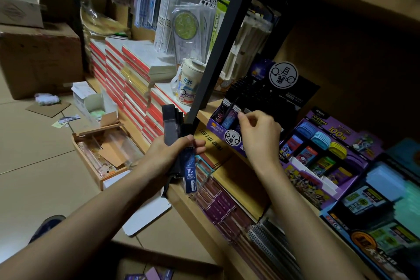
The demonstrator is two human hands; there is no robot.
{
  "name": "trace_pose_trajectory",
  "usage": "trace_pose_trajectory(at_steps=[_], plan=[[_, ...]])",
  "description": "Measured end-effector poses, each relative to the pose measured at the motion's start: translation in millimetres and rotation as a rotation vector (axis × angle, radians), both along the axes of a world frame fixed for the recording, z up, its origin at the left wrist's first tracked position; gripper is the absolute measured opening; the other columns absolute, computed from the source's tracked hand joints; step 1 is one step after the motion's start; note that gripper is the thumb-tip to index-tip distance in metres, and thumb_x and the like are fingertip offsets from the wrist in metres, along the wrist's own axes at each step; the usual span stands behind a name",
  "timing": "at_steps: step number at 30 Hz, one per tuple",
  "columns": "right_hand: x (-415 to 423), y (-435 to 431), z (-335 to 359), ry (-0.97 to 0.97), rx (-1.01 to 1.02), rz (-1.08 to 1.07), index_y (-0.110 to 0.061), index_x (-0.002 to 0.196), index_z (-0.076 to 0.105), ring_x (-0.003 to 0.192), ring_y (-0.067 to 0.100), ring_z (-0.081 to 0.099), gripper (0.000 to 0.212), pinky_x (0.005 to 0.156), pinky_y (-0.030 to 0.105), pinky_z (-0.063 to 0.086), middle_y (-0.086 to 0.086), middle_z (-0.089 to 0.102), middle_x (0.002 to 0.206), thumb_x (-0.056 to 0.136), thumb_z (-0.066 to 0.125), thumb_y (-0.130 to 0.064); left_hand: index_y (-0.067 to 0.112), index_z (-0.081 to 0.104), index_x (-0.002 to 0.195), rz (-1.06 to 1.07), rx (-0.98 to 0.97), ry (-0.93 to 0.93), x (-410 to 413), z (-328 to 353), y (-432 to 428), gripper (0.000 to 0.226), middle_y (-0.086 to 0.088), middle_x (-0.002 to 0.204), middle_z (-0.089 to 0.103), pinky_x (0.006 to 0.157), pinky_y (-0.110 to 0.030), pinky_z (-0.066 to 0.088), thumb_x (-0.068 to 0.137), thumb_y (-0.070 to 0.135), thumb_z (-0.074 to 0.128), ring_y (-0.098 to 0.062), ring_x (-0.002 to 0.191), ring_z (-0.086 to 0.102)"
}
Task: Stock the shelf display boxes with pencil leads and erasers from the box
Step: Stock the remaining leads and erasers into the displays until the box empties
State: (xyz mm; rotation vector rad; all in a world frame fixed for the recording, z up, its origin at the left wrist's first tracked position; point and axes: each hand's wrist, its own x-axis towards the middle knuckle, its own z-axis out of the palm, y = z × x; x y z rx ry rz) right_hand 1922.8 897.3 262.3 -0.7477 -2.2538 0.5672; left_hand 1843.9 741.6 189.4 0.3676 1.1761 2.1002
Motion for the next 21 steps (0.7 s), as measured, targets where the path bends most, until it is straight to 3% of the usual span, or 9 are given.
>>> trace_pose_trajectory(at_steps=[4,9,13,15,17,19,21], plan=[[21.7,-32.1,-17.3,-0.07,-0.502,0.314,-0.019,0.09,0.068,0.076,0.006,0.064,0.01,0.063,0.014,0.047,-0.004,0.068,0.082,0.089,0.062,-0.028,0.006,0.059,0.114,0.005,-0.101,0.114,4.6,0.4,1.8,0.057,-0.014,0.105,0.072,0.083,-0.047,0.056,0.069,0.04,0.071,-0.026,0.098,0.069],[28.6,-42.3,-27.2,-0.026,-0.825,0.388,-0.019,0.091,0.066,0.088,0.014,0.067,0.01,0.066,0.018,0.051,0.004,0.068,0.094,0.086,0.065,-0.01,0.01,0.065,0.113,-0.038,-0.137,0.159,16.8,4.1,9.8,0.054,-0.016,0.106,0.07,0.087,-0.052,0.054,0.07,0.042,0.069,-0.031,0.095,0.069],[35.4,-35.2,-26.5,-0.09,-0.869,0.397,-0.015,0.096,0.065,0.081,0.01,0.068,0.015,0.066,0.018,0.052,0.003,0.067,0.091,0.084,0.066,-0.007,0.003,0.059,0.117,-0.043,-0.154,0.157,23.0,6.8,16.8,0.055,-0.021,0.109,0.067,0.088,-0.051,0.053,0.075,0.037,0.065,-0.034,0.099,0.067],[39.4,-26.3,-19.1,-0.111,-0.8,0.386,-0.012,0.093,0.066,0.071,0.005,0.065,0.01,0.059,0.012,0.048,0.003,0.067,0.087,0.084,0.066,-0.007,0.001,0.06,0.111,-0.012,-0.165,0.146,23.8,4.7,21.7,0.044,-0.017,0.1,0.07,0.074,-0.037,0.059,0.081,0.034,0.062,-0.026,0.089,0.07],[42.0,-9.4,-6.0,-0.017,-0.686,0.293,-0.015,0.087,0.065,0.074,0.01,0.062,0.009,0.061,0.016,0.049,0.004,0.066,0.087,0.084,0.067,-0.007,0.001,0.061,0.104,0.021,-0.163,0.085,23.1,4.1,25.7,0.026,-0.007,0.088,0.073,0.055,-0.022,0.055,0.091,0.024,0.056,-0.013,0.072,0.071],[43.7,11.5,11.2,0.159,-0.578,0.178,-0.018,0.085,0.063,0.075,0.013,0.061,0.011,0.067,0.023,0.053,0.005,0.065,0.086,0.084,0.067,-0.008,-0.002,0.059,0.102,0.032,-0.168,0.045,20.2,4.4,26.2,0.021,-0.001,0.073,0.071,0.046,-0.017,0.048,0.095,0.017,0.052,-0.007,0.053,0.063],[44.4,29.6,24.4,0.299,-0.497,0.116,-0.018,0.084,0.063,0.069,0.008,0.061,0.01,0.065,0.02,0.052,0.002,0.066,0.081,0.085,0.066,-0.008,-0.004,0.058,0.096,0.034,-0.191,0.06,18.1,4.8,25.0,0.022,0.002,0.056,0.064,0.041,-0.015,0.042,0.095,0.017,0.051,-0.005,0.042,0.051]])
